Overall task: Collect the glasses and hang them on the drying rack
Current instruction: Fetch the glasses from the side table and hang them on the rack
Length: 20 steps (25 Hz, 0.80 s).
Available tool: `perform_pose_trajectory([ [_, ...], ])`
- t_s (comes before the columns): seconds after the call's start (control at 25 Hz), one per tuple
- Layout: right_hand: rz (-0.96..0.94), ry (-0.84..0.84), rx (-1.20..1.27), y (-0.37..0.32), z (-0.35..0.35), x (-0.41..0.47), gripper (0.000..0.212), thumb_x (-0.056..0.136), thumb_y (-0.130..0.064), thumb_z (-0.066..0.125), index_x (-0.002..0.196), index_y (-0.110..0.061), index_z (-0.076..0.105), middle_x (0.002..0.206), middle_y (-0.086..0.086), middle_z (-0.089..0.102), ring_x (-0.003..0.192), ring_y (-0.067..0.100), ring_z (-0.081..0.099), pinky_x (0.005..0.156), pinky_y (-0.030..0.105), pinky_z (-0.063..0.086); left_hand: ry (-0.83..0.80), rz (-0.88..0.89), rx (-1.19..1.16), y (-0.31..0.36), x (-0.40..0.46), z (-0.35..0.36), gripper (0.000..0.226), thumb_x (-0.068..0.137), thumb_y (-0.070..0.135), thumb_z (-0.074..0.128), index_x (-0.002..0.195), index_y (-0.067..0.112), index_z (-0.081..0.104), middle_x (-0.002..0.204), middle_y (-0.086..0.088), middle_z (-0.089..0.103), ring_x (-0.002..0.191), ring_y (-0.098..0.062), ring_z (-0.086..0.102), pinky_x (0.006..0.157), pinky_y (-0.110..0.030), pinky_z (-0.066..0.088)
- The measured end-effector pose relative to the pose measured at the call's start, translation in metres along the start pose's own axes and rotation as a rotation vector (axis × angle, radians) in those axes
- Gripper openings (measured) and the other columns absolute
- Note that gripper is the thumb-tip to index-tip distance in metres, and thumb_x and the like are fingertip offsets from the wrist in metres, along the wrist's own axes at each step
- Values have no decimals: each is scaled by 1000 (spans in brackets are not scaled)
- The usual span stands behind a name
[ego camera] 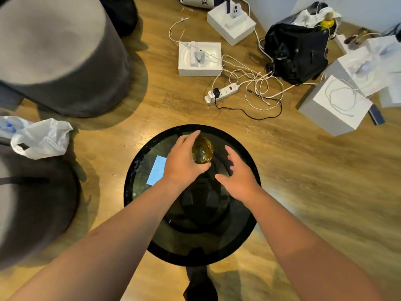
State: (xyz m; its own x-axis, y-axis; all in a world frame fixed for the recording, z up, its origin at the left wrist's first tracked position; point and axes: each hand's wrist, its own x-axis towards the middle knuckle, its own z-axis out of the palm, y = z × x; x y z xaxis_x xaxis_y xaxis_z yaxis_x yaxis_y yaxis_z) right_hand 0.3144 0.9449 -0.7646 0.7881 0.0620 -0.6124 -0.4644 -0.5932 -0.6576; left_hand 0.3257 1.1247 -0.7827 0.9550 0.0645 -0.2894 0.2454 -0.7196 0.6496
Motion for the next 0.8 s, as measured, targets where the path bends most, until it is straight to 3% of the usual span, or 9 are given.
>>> perform_pose_trajectory([
  [0.12,-65,69,60,-9,-24,-22,92,90,-22,81,160,-43,27,164,-8,39,149,21,39,117,49,42,-6,116,5,56,-8,-19,99,71,42,92,156,33,42,146,8,51,133,-14,52,106,-32,48],
  [0.24,-165,148,172,-25,-55,-54,87,85,-29,85,155,-41,35,152,-13,51,140,13,46,111,38,45,2,215,38,119,-21,-40,99,69,44,92,155,33,44,146,6,53,132,-14,52,102,-28,45],
  [0.36,-204,250,282,-44,-98,-100,95,78,-38,90,155,-44,34,149,-14,53,136,11,48,101,31,47,-2,334,67,190,-40,-66,99,66,48,93,153,30,48,143,3,57,129,-15,55,103,-27,45],
  [0.52,-286,392,374,-64,-164,-166,112,60,-52,94,152,-56,30,150,-14,52,138,13,50,108,48,51,-10,466,95,290,-77,-96,101,62,57,92,151,33,50,138,7,61,123,-12,57,100,-27,48],
  [0.68,-358,521,393,-71,-242,-244,108,66,-25,97,154,-40,36,146,-10,54,133,12,53,106,44,54,-51,623,139,392,-130,-108,101,64,63,89,152,32,49,143,9,60,127,-13,57,99,-29,49],
  [0.8,-381,630,403,-58,-295,-315,101,70,-17,96,152,-33,38,141,-8,55,130,14,54,104,39,55,-127,709,130,467,-185,-106,105,66,62,89,156,33,43,148,6,56,131,-16,53,97,-29,46],
])
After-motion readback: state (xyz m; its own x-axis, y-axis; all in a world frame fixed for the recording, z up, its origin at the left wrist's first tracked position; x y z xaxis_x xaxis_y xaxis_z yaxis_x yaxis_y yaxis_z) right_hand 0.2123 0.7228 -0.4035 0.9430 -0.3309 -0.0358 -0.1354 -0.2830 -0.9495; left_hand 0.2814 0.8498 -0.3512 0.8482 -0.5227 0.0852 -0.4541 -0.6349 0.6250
